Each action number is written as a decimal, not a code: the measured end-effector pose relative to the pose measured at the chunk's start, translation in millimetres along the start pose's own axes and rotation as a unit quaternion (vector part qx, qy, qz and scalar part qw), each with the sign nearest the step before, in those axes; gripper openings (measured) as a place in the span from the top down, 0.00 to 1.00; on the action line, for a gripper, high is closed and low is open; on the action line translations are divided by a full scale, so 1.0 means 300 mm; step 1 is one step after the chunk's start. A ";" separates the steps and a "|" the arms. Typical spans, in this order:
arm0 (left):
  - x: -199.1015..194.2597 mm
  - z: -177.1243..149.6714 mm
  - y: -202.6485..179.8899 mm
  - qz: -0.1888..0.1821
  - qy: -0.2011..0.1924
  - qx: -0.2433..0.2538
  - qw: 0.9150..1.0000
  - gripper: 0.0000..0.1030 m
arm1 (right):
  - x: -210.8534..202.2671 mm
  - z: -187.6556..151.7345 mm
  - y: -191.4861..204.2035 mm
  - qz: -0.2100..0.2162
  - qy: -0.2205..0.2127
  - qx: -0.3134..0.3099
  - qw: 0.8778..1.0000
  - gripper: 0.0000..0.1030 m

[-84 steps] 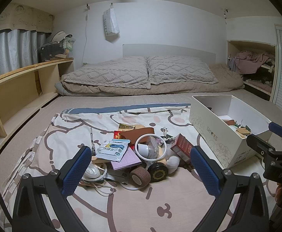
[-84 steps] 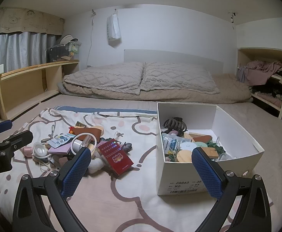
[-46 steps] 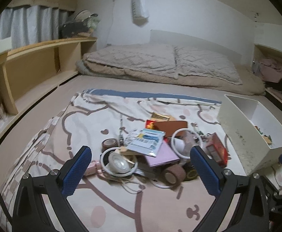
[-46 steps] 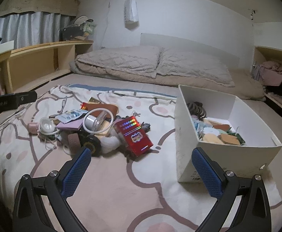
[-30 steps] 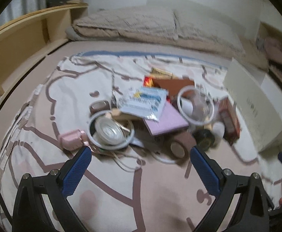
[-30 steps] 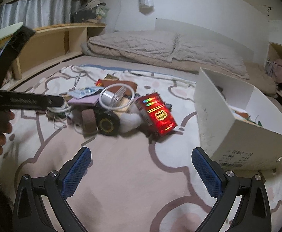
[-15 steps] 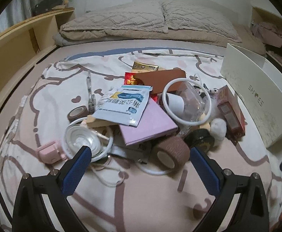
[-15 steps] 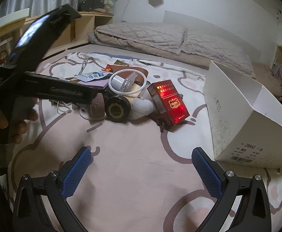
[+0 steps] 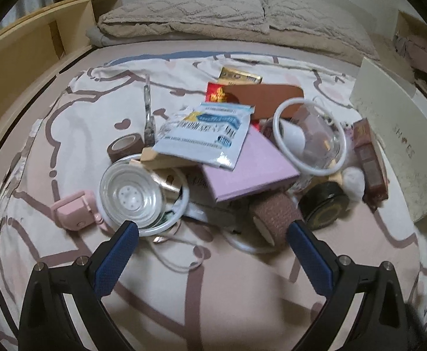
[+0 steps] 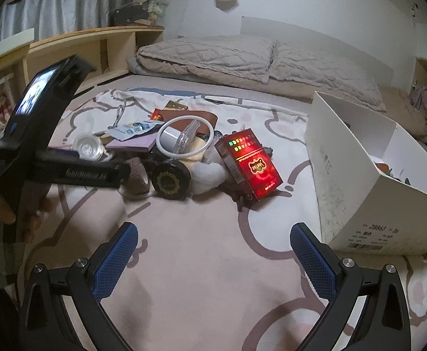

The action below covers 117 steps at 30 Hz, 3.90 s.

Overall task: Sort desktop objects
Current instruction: 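Lower the right tool toward the black round jar while the left tool approaches the brown tape roll, then close the right gripper on the black round jar with white label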

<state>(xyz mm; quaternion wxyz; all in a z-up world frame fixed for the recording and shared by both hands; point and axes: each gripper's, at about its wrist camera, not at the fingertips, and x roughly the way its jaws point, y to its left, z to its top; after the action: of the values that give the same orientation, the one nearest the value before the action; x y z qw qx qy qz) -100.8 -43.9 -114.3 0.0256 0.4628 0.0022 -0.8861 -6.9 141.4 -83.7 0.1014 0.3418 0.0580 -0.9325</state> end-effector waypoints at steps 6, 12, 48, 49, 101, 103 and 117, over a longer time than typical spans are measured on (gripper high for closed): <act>0.008 -0.034 0.039 0.025 0.029 0.005 0.999 0.01 | 0.045 0.057 -0.013 -0.005 0.010 0.016 1.000 0.00; -0.016 -0.044 0.106 0.019 0.035 -0.034 0.999 0.01 | 0.125 0.110 -0.033 -0.014 0.036 0.041 0.998 0.00; 0.010 0.022 0.093 -0.040 0.028 -0.055 0.997 0.01 | 0.274 0.155 0.008 -0.017 0.082 0.027 0.996 0.00; 0.018 0.019 0.098 -0.035 0.034 -0.055 0.997 0.01 | 0.271 0.153 0.010 -0.016 0.083 0.026 0.996 0.00; -0.070 -0.031 0.125 -0.078 0.047 0.017 0.996 0.01 | 0.382 0.113 0.091 0.095 0.116 0.113 0.982 0.70; -0.072 -0.024 0.134 -0.081 0.045 0.008 0.996 0.01 | 0.368 0.098 0.101 0.096 0.111 0.098 0.984 0.70; -0.059 -0.003 0.156 -0.143 0.035 -0.084 0.986 0.03 | 0.253 -0.010 0.136 0.137 0.111 0.036 0.984 0.70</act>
<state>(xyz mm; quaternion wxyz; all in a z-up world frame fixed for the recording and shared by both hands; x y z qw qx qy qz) -87.7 -89.7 -99.5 -0.0622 0.4850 0.1437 -0.8604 -52.2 90.9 -136.9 0.2084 0.4510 -0.0120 -0.8678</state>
